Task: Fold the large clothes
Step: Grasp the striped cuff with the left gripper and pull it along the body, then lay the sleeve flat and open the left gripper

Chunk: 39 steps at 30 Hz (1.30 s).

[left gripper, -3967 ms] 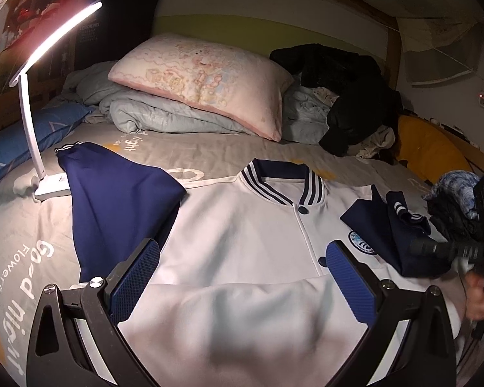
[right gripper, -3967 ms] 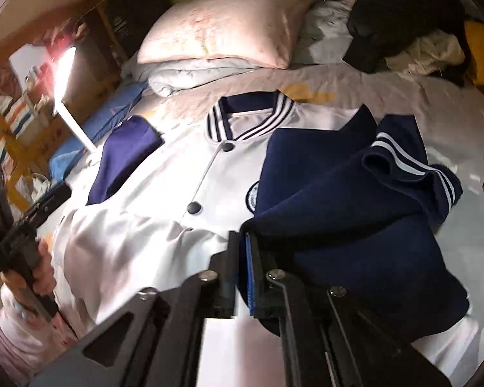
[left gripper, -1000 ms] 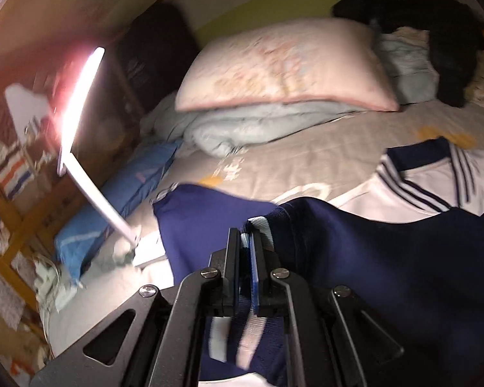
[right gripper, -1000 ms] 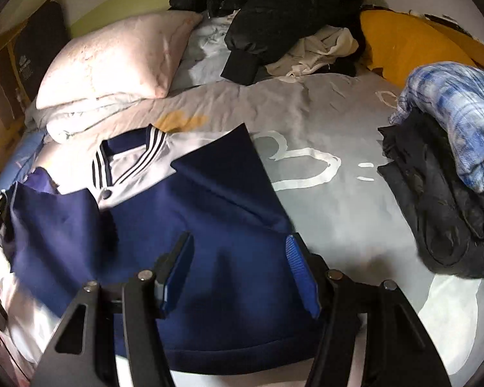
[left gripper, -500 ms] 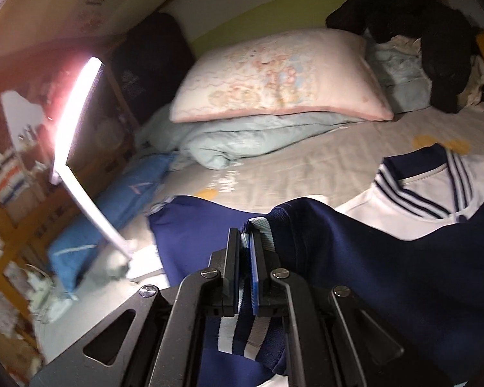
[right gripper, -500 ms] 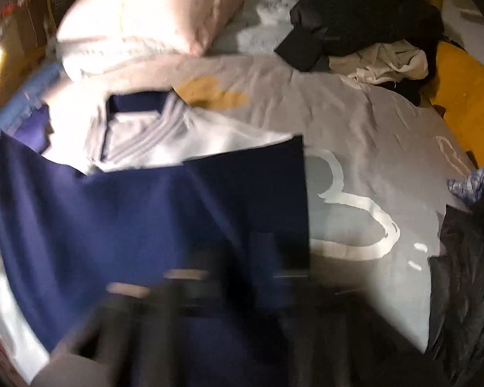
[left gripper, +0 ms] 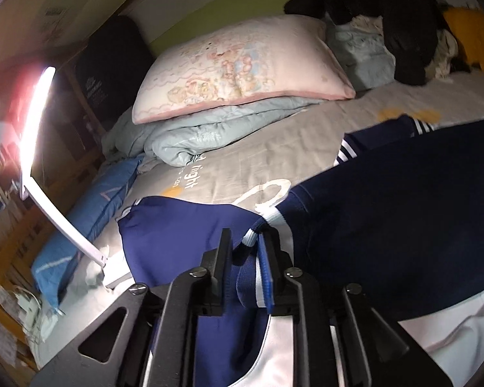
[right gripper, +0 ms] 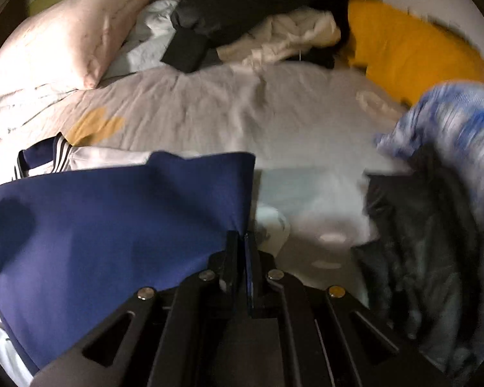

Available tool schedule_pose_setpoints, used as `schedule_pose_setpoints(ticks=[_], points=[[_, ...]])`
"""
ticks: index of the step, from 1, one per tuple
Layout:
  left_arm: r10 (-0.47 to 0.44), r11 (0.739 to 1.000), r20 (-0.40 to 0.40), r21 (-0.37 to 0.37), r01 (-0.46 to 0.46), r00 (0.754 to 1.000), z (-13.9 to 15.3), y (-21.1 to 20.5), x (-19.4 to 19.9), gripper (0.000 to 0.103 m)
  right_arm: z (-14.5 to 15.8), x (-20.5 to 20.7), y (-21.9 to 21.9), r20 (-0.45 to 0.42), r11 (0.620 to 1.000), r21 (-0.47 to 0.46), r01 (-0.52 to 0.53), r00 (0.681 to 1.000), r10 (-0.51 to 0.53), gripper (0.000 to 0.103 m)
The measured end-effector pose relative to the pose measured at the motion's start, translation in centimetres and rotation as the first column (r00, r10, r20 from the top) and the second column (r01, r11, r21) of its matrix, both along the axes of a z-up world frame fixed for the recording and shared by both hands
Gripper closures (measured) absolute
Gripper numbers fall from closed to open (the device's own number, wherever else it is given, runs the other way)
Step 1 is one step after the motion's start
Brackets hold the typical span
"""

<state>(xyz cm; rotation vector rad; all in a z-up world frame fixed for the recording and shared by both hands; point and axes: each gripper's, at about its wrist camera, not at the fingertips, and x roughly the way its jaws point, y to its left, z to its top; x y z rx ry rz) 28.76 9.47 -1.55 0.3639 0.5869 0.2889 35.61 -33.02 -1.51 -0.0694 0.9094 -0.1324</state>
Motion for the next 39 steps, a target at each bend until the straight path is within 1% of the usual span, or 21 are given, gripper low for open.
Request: schedule_pose_setpoints(ticks=[1, 2, 3, 4, 5, 7, 9, 10, 11, 14, 15, 16, 17, 19, 22, 24, 27, 31, 35, 38, 39], points=[[0.012, 1.000, 0.008, -0.020, -0.012, 1.000, 0.4, 0.3, -0.1, 0.065, 0.3, -0.2, 0.3, 0.020, 0.999, -0.039, 0.006, 1.000, -0.006, 0.092], [0.031, 0.999, 0.020, -0.033, -0.030, 0.999, 0.7, 0.8, -0.3, 0.044, 0.6, -0.4, 0.5, 0.037, 0.998, -0.066, 0.016, 0.999, -0.014, 0.078], [0.043, 0.998, 0.031, -0.051, -0.041, 0.999, 1.1, 1.2, -0.6, 0.036, 0.9, -0.7, 0.4, 0.040, 0.999, -0.051, 0.015, 0.999, -0.013, 0.069], [0.046, 0.996, 0.040, -0.077, -0.043, 0.998, 1.4, 1.8, -0.8, 0.032, 1.2, -0.6, 0.2, 0.040, 1.000, -0.026, 0.010, 0.999, -0.009, 0.053], [0.041, 0.992, 0.045, -0.117, -0.036, 0.998, 1.9, 2.3, -1.1, 0.032, 1.6, -0.8, 0.0, 0.048, 1.000, 0.013, 0.002, 0.999, -0.002, 0.047], [0.028, 0.985, 0.040, -0.169, -0.021, 0.999, 2.5, 3.0, -1.2, 0.031, 2.7, -1.6, 0.0, 0.073, 0.997, 0.065, -0.029, 0.997, 0.024, 0.045], [0.024, 0.979, 0.052, -0.205, -0.013, 0.998, 3.3, 3.5, -1.6, 0.026, 3.9, -2.7, 0.5, 0.106, 0.995, 0.083, -0.052, 0.993, 0.043, 0.033], [0.021, 0.976, 0.067, -0.217, -0.006, 0.998, 3.8, 3.6, -1.9, 0.022, 4.5, -3.4, 0.7, 0.134, 0.994, 0.093, -0.063, 0.990, 0.050, 0.023], [0.009, 0.974, 0.096, -0.228, 0.013, 0.995, 4.5, 3.7, -2.5, 0.022, 5.3, -4.2, 1.1, 0.169, 0.991, 0.106, -0.080, 0.984, 0.062, 0.014], [-0.074, 0.968, 0.183, -0.222, 0.115, 0.980, 6.8, 3.4, -4.4, 0.021, 7.7, -6.2, 2.1, 0.248, 0.980, 0.127, -0.151, 0.962, 0.116, 0.010], [-0.082, 0.968, 0.205, -0.215, 0.127, 0.975, 7.5, 3.4, -4.9, 0.019, 8.2, -6.5, 2.3, 0.264, 0.978, 0.131, -0.161, 0.957, 0.122, 0.007], [-0.087, 0.968, 0.231, -0.210, 0.137, 0.969, 8.4, 3.3, -5.7, 0.013, 8.9, -7.1, 2.3, 0.286, 0.977, 0.138, -0.165, 0.951, 0.120, 0.001], [-0.093, 0.966, 0.249, -0.211, 0.148, 0.964, 9.1, 3.3, -6.4, 0.006, 9.5, -7.9, 2.3, 0.313, 0.975, 0.152, -0.162, 0.944, 0.108, 0.000], [-0.104, 0.960, 0.275, -0.223, 0.169, 0.956, 10.4, 3.4, -7.9, 0.002, 10.4, -9.2, 2.2, 0.341, 0.970, 0.184, -0.160, 0.936, 0.089, 0.000], [-0.143, 0.944, 0.308, -0.243, 0.224, 0.940, 12.2, 3.7, -10.7, 0.000, 11.1, -11.0, 2.2, 0.367, 0.960, 0.224, -0.167, 0.927, 0.076, 0.000], [-0.158, 0.932, 0.328, -0.263, 0.251, 0.931, 12.8, 4.0, -12.2, 0.000, 11.2, -12.0, 2.5, 0.383, 0.960, 0.222, -0.172, 0.920, 0.077, 0.000], [-0.172, 0.922, 0.323, -0.280, 0.267, 0.931, 12.7, 4.6, -13.1, 0.000, 11.3, -12.8, 3.1, 0.390, 0.962, 0.200, -0.185, 0.916, 0.095, 0.000], [-0.146, 0.937, 0.265, -0.270, 0.219, 0.953, 11.5, 5.6, -11.8, 0.000, 11.1, -13.8, 3.5, 0.386, 0.956, 0.199, -0.215, 0.914, 0.124, 0.000], [-0.088, 0.936, 0.215, -0.317, 0.154, 0.973, 10.0, 7.8, -9.9, 0.000, 10.1, -13.7, 4.0, 0.357, 0.943, 0.218, -0.251, 0.920, 0.162, 0.000], [-0.037, 0.926, 0.165, -0.365, 0.096, 0.986, 8.9, 10.1, -7.9, 0.000, 9.0, -13.1, 4.3, 0.323, 0.953, 0.185, -0.238, 0.931, 0.170, 0.000], [-0.030, 0.927, 0.160, -0.363, 0.088, 0.987, 8.6, 10.7, -7.3, 0.000, 8.5, -12.8, 4.3, 0.309, 0.954, 0.180, -0.241, 0.934, 0.178, 0.000]])
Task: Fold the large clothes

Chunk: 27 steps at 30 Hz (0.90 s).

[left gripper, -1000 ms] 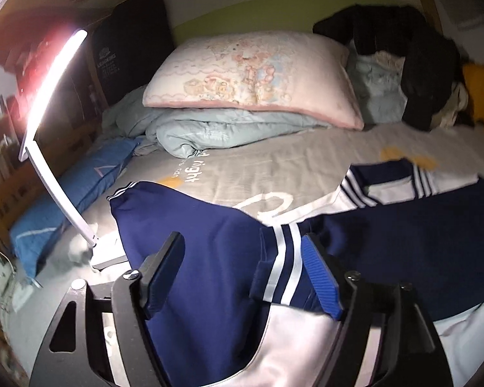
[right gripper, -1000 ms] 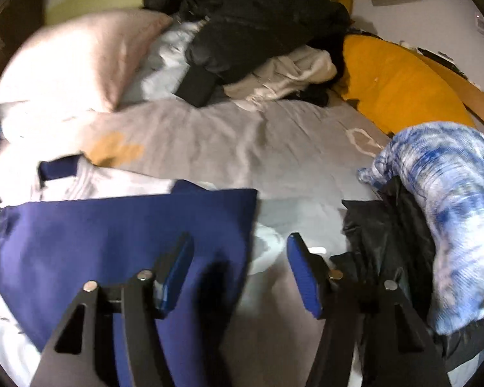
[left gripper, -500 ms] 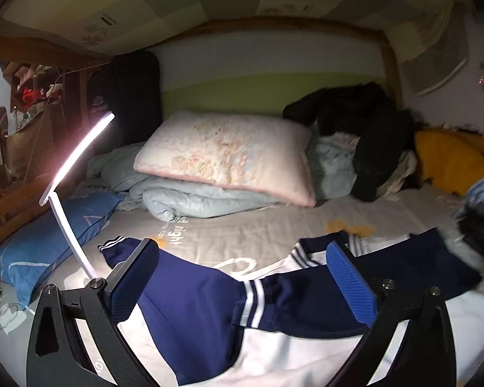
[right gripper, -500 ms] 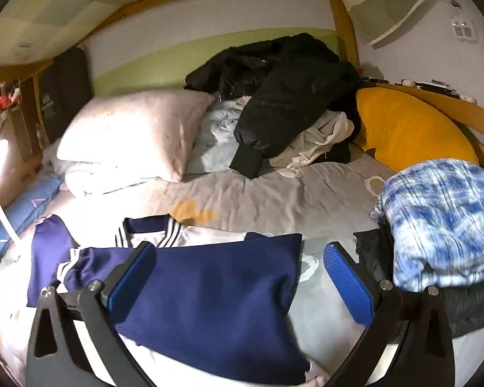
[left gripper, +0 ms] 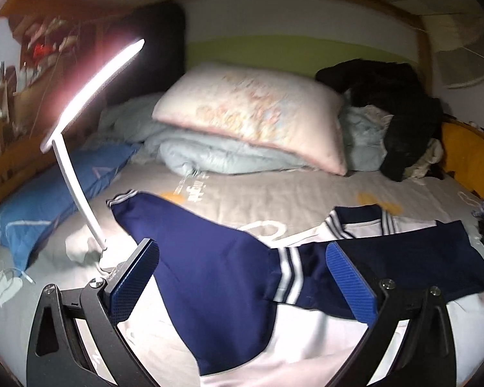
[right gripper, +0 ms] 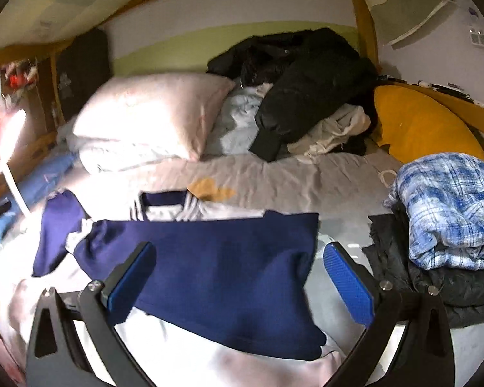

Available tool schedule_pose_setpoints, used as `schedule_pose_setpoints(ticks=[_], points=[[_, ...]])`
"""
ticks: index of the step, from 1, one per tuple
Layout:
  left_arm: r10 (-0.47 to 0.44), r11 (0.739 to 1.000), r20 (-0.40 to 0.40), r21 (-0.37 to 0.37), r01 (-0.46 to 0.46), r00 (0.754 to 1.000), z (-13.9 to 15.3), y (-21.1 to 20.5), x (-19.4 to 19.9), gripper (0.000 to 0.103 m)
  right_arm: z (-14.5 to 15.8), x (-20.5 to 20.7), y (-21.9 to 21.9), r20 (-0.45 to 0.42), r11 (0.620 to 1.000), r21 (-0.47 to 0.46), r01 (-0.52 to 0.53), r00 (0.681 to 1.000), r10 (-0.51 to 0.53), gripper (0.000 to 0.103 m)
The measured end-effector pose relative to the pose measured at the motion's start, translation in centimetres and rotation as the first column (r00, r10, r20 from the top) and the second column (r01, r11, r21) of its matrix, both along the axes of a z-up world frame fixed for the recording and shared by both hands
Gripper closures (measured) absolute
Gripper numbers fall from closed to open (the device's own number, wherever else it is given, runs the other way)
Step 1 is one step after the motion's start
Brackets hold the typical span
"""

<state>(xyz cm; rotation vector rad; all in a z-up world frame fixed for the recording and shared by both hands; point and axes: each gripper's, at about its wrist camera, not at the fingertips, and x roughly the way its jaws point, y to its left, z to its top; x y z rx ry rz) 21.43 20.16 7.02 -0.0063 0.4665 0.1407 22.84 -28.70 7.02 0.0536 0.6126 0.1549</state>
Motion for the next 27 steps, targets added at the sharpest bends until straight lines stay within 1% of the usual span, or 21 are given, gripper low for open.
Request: schedule_pose_setpoints(ticks=[2, 3, 4, 7, 8, 9, 10, 12, 13, 14, 16, 17, 18, 19, 21, 22, 24, 25, 26, 27], points=[[0.043, 0.998, 0.018, 0.042, -0.044, 0.999, -0.5, 1.5, 1.2, 0.000, -0.6, 0.4, 0.0, -0.018, 1.000, -0.002, 0.000, 1.000, 0.000, 0.000], [0.093, 0.994, 0.021, 0.061, -0.095, 0.995, -0.8, 2.7, 2.0, 0.000, -0.8, 0.5, -0.1, -0.027, 1.000, 0.001, 0.001, 1.000, -0.001, 0.000], [0.128, 0.990, 0.014, 0.064, -0.128, 0.992, -1.2, 4.0, 2.7, 0.000, -1.0, 0.7, -0.2, -0.038, 1.000, 0.007, -0.001, 0.999, 0.002, 0.000], [0.179, 0.984, -0.046, 0.031, -0.177, 0.983, -2.9, 7.6, 4.5, 0.001, -1.6, 1.0, -0.3, -0.072, 1.000, 0.025, -0.009, 0.997, 0.011, 0.000], [0.181, 0.983, -0.067, 0.010, -0.181, 0.981, -3.5, 8.6, 4.8, 0.005, -1.8, 1.0, -0.2, -0.079, 1.000, 0.021, -0.014, 0.997, 0.015, 0.000], [0.175, 0.984, -0.093, -0.023, -0.178, 0.980, -4.1, 9.6, 5.2, 0.006, -1.8, 1.0, -0.1, -0.081, 1.000, 0.015, -0.017, 0.997, 0.019, 0.000], [0.165, 0.983, -0.122, -0.062, -0.174, 0.979, -4.7, 10.4, 5.6, 0.010, -2.0, 1.0, 0.0, -0.081, 1.000, 0.003, -0.019, 0.997, 0.020, 0.000], [0.131, 0.972, -0.184, -0.170, -0.163, 0.974, -6.2, 12.1, 6.4, 0.015, -2.1, 1.1, 0.4, -0.080, 1.000, -0.013, -0.020, 0.997, 0.018, 0.000], [0.112, 0.960, -0.213, -0.231, -0.161, 0.971, -7.0, 12.8, 6.7, 0.022, -2.2, 1.2, 0.5, -0.082, 1.000, -0.019, -0.019, 0.996, 0.017, 0.000], [0.105, 0.941, -0.235, -0.290, -0.173, 0.966, -7.7, 13.5, 6.9, 0.029, -2.2, 1.3, 0.6, -0.084, 1.000, -0.024, -0.015, 0.996, 0.013, 0.000], [0.100, 0.910, -0.258, -0.366, -0.193, 0.961, -8.7, 14.5, 7.0, 0.032, -2.2, 1.3, 0.6, -0.076, 0.999, -0.042, 0.012, 0.997, -0.015, 0.000], [0.096, 0.902, -0.269, -0.384, -0.198, 0.958, -9.1, 14.8, 7.1, 0.033, -2.1, 1.2, 0.4, -0.068, 0.999, -0.051, 0.018, 0.997, -0.021, 0.000], [0.087, 0.900, -0.284, -0.389, -0.198, 0.955, -9.6, 14.8, 7.4, 0.033, -2.1, 1.2, 0.3, -0.066, 0.998, -0.052, 0.016, 0.998, -0.020, 0.000], [0.081, 0.903, -0.296, -0.381, -0.196, 0.952, -9.8, 14.6, 7.8, 0.033, -2.0, 1.3, 0.2, -0.068, 0.999, -0.051, 0.017, 0.997, -0.021, 0.000], [0.104, 0.915, -0.325, -0.339, -0.219, 0.940, -11.0, 14.3, 8.4, 0.033, -2.1, 1.4, -0.2, -0.078, 0.999, -0.035, 0.027, 0.996, -0.030, 0.000], [0.109, 0.913, -0.338, -0.338, -0.229, 0.935, -11.7, 14.3, 8.8, 0.033, -2.2, 1.5, -0.3, -0.087, 0.999, -0.024, 0.027, 0.996, -0.029, 0.000], [0.123, 0.911, -0.386, -0.322, -0.258, 0.914, -13.4, 14.3, 9.7, 0.037, -2.3, 1.6, -0.5, -0.105, 1.000, -0.001, 0.020, 0.994, -0.020, 0.000], [0.125, 0.908, -0.404, -0.321, -0.268, 0.906, -14.1, 14.5, 10.0, 0.046, -2.3, 1.5, -0.4, -0.105, 1.000, 0.002, 0.020, 0.994, -0.020, 0.000], [0.118, 0.904, -0.420, -0.329, -0.272, 0.900, -14.8, 14.6, 10.3, 0.058, -2.2, 1.4, -0.4, -0.099, 1.000, 0.000, 0.024, 0.995, -0.024, 0.000], [0.118, 0.904, -0.431, -0.327, -0.277, 0.895, -15.2, 14.7, 10.4, 0.063, -2.2, 1.4, -0.4, -0.092, 0.999, -0.006, 0.031, 0.995, -0.032, 0.000]])
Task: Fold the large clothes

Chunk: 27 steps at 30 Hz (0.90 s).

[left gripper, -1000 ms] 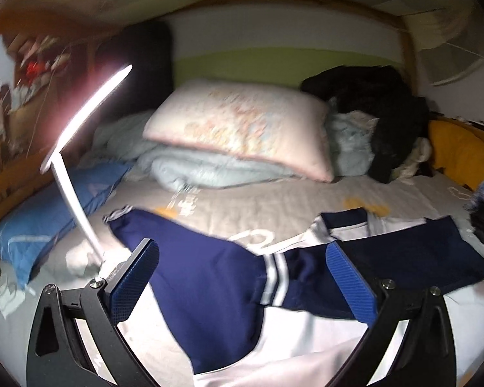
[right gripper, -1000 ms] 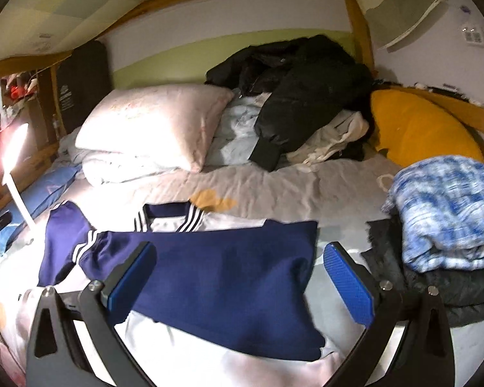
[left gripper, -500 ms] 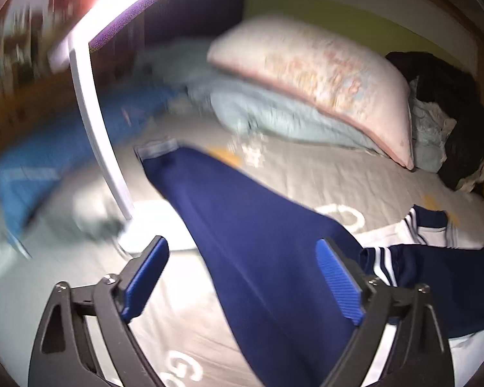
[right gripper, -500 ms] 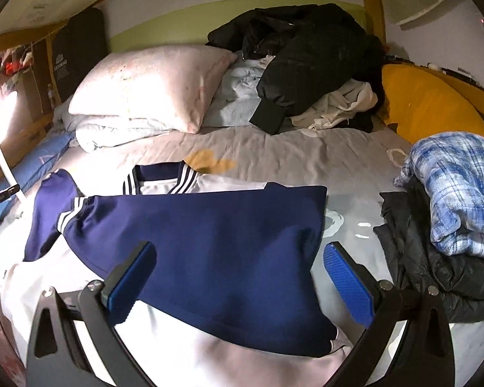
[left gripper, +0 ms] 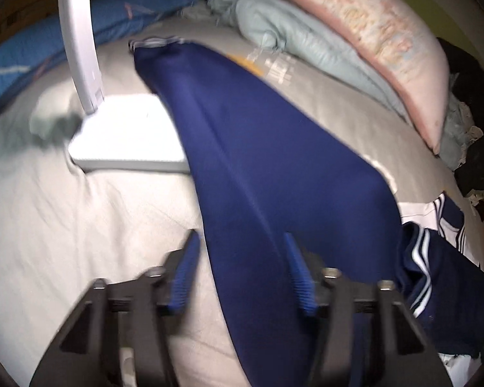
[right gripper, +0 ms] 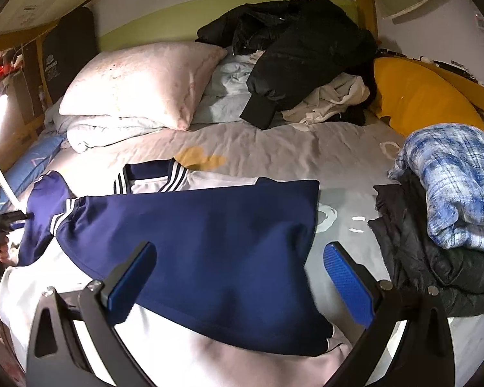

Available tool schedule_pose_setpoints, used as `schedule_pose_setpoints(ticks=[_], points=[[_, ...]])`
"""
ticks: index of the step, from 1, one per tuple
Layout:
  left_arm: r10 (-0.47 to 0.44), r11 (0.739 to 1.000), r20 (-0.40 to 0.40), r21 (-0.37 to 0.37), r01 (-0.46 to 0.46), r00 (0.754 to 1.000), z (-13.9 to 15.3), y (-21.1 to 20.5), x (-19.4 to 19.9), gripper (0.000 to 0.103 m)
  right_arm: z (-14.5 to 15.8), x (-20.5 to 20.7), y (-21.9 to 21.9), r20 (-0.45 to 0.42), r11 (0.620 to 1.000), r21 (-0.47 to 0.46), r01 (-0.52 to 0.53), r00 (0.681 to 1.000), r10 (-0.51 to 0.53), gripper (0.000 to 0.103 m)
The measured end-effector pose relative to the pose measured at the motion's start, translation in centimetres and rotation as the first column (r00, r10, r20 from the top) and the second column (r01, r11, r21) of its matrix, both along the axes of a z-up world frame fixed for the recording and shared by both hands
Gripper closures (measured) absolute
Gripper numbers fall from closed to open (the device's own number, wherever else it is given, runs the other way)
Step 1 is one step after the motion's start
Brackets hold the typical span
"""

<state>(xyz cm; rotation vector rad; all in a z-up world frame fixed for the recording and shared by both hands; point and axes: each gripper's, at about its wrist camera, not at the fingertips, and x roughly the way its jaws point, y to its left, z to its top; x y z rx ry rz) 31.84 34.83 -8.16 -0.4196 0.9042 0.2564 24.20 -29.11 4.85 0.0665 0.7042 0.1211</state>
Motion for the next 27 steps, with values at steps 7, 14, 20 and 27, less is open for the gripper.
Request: schedule_pose_setpoints(ticks=[7, 14, 20, 27], points=[[-0.009, 0.999, 0.119, 0.032, 0.006, 0.993, 4.7, -1.2, -2.0, 0.099, -0.1, 0.0, -0.2, 0.004, 1.000, -0.017, 0.024, 1.000, -0.024, 0.000], [-0.216, 0.973, 0.268, 0.146, 0.182, 0.939, 10.9, -8.1, -6.9, 0.099, 0.1, 0.0, -0.4, 0.018, 0.999, 0.042, 0.000, 1.000, -0.001, 0.000], [-0.405, 0.910, 0.251, 0.209, 0.359, 0.879, 12.0, -15.6, -8.7, 0.099, 0.1, 0.2, -0.6, 0.013, 0.999, 0.042, 0.019, 1.000, -0.020, 0.000], [-0.569, 0.793, 0.069, 0.309, 0.525, 0.819, 6.9, -23.3, -8.2, 0.099, -0.2, 0.1, -0.2, -0.002, 1.000, 0.027, 0.004, 1.000, -0.004, 0.000]])
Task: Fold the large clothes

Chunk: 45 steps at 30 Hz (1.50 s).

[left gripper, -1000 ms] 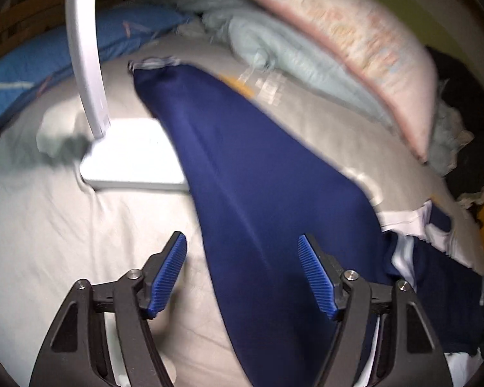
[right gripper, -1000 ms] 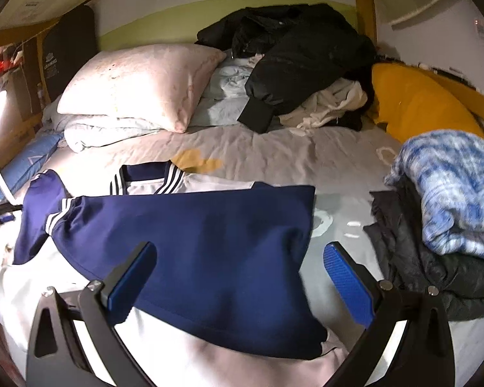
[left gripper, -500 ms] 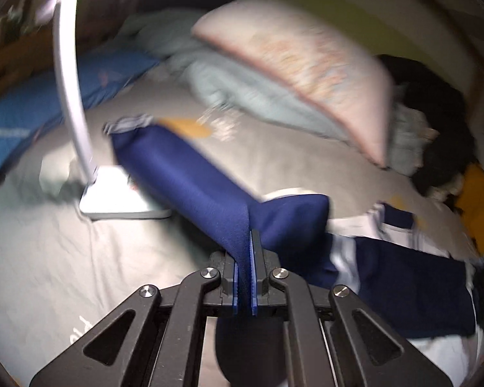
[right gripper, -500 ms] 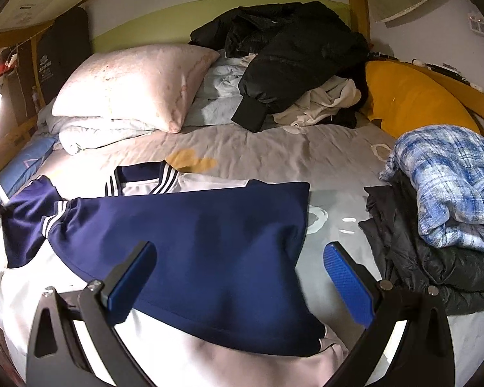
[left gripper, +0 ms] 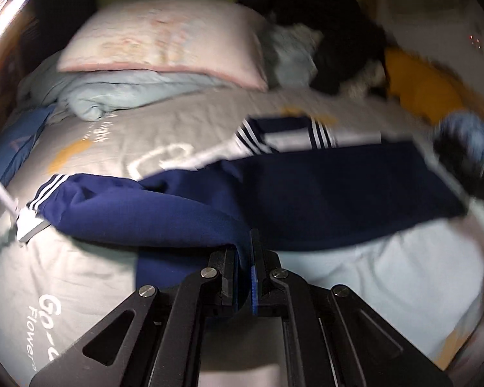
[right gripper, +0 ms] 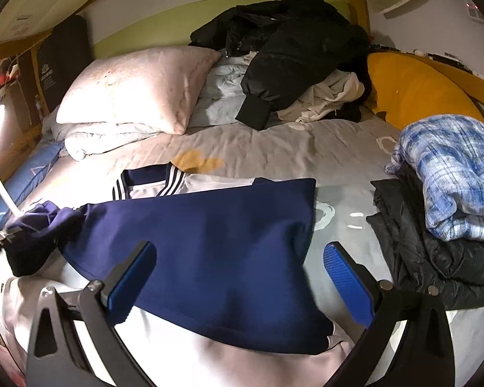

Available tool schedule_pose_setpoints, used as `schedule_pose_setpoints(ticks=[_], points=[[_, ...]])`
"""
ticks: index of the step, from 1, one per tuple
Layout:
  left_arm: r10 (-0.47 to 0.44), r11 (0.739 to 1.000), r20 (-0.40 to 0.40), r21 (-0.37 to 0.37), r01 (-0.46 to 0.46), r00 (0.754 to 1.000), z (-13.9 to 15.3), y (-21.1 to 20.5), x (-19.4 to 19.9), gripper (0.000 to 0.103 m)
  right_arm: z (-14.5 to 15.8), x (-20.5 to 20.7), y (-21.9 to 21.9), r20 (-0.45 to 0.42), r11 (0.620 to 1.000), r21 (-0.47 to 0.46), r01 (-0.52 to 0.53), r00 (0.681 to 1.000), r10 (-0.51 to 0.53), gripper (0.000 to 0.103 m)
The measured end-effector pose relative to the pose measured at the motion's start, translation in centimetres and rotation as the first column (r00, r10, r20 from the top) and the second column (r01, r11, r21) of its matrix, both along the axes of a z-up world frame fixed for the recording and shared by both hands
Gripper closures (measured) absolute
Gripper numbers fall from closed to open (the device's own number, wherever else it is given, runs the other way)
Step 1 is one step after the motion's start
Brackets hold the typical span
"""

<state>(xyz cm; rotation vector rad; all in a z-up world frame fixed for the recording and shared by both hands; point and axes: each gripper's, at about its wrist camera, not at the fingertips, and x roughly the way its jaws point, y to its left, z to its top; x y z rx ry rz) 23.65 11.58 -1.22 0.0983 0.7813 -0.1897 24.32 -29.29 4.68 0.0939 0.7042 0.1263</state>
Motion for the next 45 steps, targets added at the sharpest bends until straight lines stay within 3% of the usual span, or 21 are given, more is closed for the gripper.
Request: schedule_pose_setpoints(ticks=[3, 5, 6, 8, 10, 13, 16, 20, 24, 28, 31, 35, 42, 45], points=[[-0.009, 0.998, -0.008, 0.055, 0.010, 1.000, -0.7, -1.1, 0.0, 0.099, 0.0, -0.1, 0.3, 0.000, 1.000, -0.010, -0.013, 1.000, 0.013, 0.000], [-0.012, 0.999, 0.015, 0.046, 0.012, 1.000, 0.0, -1.2, -0.5, 0.095, -0.1, -0.1, 0.4, -0.007, 1.000, -0.010, -0.022, 1.000, 0.021, 0.000], [-0.005, 0.999, 0.023, 0.035, 0.005, 1.000, 0.4, -1.1, -0.6, 0.088, -0.1, -0.1, 0.4, -0.009, 1.000, -0.009, -0.024, 1.000, 0.024, 0.000], [-0.002, 1.000, 0.043, -0.007, 0.002, 0.999, 1.5, -0.6, -1.4, 0.057, -0.1, -0.1, 0.4, -0.008, 1.000, -0.010, -0.022, 1.000, 0.022, 0.000], [0.046, 0.999, 0.094, -0.014, -0.045, 0.995, 2.5, -0.4, -2.0, 0.051, -0.1, -0.1, 0.5, -0.011, 1.000, -0.011, -0.020, 1.000, 0.020, 0.000], [0.038, 0.998, 0.155, -0.048, -0.031, 0.987, 4.5, 0.0, -3.1, 0.045, -0.1, -0.1, 0.4, -0.016, 1.000, -0.008, -0.015, 1.000, 0.015, 0.000], [0.078, 0.995, 0.222, -0.074, -0.063, 0.972, 6.1, 1.3, -3.6, 0.026, -0.1, -0.1, 0.5, -0.013, 1.000, -0.020, -0.013, 1.000, 0.013, 0.000], [0.186, 0.971, 0.231, -0.191, -0.143, 0.955, 7.4, 5.4, -3.1, 0.014, -0.1, -0.2, 0.5, -0.007, 1.000, -0.025, -0.016, 1.000, 0.016, 0.000], [0.305, 0.942, 0.193, -0.204, -0.265, 0.933, 6.6, 9.1, -1.4, 0.014, 0.0, -0.2, 0.5, -0.005, 1.000, -0.027, -0.015, 1.000, 0.015, 0.000], [0.412, 0.889, 0.088, -0.256, -0.379, 0.907, 4.7, 13.7, 0.9, 0.014, 0.0, -0.2, 0.6, -0.010, 0.999, -0.029, -0.019, 1.000, 0.019, 0.000], [0.459, 0.862, 0.018, -0.250, -0.440, 0.888, 2.6, 16.0, 2.7, 0.015, 0.2, -0.3, 0.7, -0.007, 0.999, -0.030, -0.025, 1.000, 0.025, 0.000], [0.494, 0.859, -0.003, -0.154, -0.488, 0.870, 0.1, 17.4, 4.6, 0.021, 0.2, -0.4, 0.9, -0.009, 0.999, -0.033, -0.035, 0.999, 0.034, 0.000], [0.490, 0.840, -0.148, -0.185, -0.511, 0.859, -3.6, 20.1, 6.7, 0.022, 0.0, -0.3, 1.1, -0.015, 0.999, -0.035, -0.038, 0.999, 0.038, 0.000], [0.493, 0.816, -0.212, -0.224, -0.533, 0.843, -5.3, 21.2, 7.2, 0.022, -0.1, -0.3, 1.1, -0.016, 0.999, -0.038, -0.036, 0.999, 0.035, 0.000]])
